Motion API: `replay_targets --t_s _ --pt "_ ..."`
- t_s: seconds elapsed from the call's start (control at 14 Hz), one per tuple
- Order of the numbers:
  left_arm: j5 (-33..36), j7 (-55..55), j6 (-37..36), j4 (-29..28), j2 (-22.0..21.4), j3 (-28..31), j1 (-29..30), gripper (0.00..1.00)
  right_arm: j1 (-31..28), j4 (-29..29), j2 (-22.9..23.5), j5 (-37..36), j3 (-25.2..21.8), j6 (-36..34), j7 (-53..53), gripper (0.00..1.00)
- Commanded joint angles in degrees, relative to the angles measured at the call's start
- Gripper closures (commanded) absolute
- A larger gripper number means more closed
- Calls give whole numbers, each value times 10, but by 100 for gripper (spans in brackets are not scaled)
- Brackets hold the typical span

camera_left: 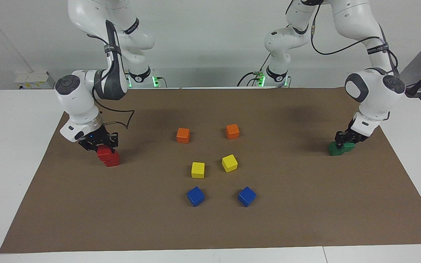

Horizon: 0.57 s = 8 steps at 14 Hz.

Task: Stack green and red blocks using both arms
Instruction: 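Stack the green cube on green with the left gripper while the right stacks red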

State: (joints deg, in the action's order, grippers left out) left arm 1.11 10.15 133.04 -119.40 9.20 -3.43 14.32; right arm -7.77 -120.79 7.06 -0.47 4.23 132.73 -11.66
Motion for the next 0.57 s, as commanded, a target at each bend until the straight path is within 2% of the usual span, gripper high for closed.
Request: replay_targets --t_s 0.0,0.07,0.5 --pt "-8 15 13 -30 -14 -4 9 28 -9 -20 -20 17 4 12 -23 100" --pt "-8 15 14 -31 -14 -4 9 0 -9 -21 -20 16 4 13 -23 100" --pt "-8 19 7 -27 -13 -4 9 0 -9 -29 -24 17 3 13 -24 100"
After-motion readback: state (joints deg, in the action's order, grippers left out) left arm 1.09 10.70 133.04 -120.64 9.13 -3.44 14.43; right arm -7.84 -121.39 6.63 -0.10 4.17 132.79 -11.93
